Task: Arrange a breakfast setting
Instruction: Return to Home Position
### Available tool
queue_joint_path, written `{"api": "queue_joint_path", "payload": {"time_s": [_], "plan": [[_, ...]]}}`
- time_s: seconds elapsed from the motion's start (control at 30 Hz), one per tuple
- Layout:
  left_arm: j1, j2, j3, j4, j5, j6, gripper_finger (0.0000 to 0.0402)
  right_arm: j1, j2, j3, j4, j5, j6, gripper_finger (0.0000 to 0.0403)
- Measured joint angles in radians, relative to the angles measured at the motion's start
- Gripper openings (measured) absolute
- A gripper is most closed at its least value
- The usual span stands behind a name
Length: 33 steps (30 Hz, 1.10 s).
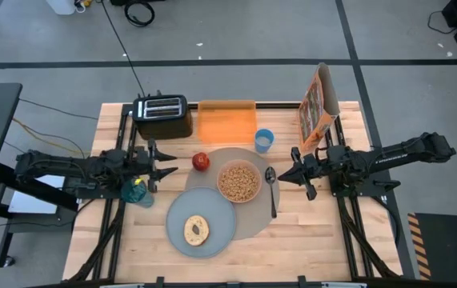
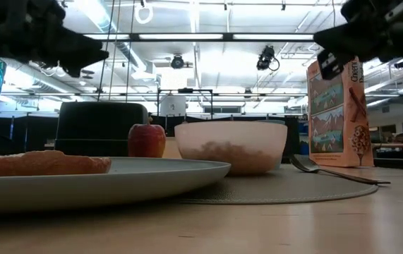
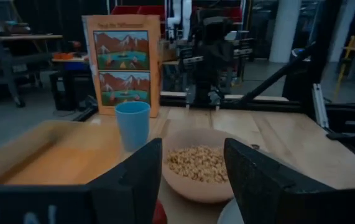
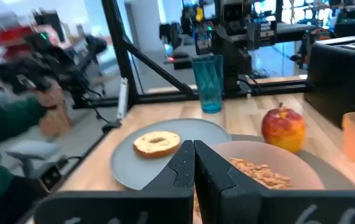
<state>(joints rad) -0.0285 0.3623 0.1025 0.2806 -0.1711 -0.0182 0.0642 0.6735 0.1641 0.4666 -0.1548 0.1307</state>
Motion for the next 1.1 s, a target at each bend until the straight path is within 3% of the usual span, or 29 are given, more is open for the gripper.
{"api": "queue_joint_path", "payload": {"time_s": [0.17, 0.3, 0.47, 0.63, 0.77, 0.97, 1.1], "plan": [[0.0, -0.108, -0.091, -0.006, 0.008, -0.02, 0.018, -0.002, -0.01, -0.09, 0.148, -0.024, 0.061, 0.001], [0.0, -0.184, -0.087, -0.064, 0.008, 0.001, 0.018, -0.002, -0.026, -0.132, 0.217, -0.024, 0.083, 0.001], [0.0, -0.298, -0.061, -0.196, 0.008, 0.019, 0.018, -0.07, -0.059, -0.136, 0.213, -0.129, 0.197, 0.0005], [-0.004, -0.361, -0.076, -0.258, 0.009, -0.038, 0.018, -0.153, -0.095, -0.136, 0.179, -0.174, 0.175, 0.0006], [-0.009, -0.35, -0.093, -0.226, 0.014, -0.07, 0.018, -0.146, -0.139, -0.136, 0.105, -0.067, 0.177, 0.0004], [-0.009, -0.351, -0.094, -0.221, 0.011, -0.075, 0.018, -0.001, -0.224, -0.136, -0.023, 0.18, 0.076, 0.0002], [-0.008, -0.351, -0.094, -0.222, 0.011, -0.07, 0.018, 0.036, -0.303, -0.136, -0.106, 0.193, 0.046, 0.0004]]}}
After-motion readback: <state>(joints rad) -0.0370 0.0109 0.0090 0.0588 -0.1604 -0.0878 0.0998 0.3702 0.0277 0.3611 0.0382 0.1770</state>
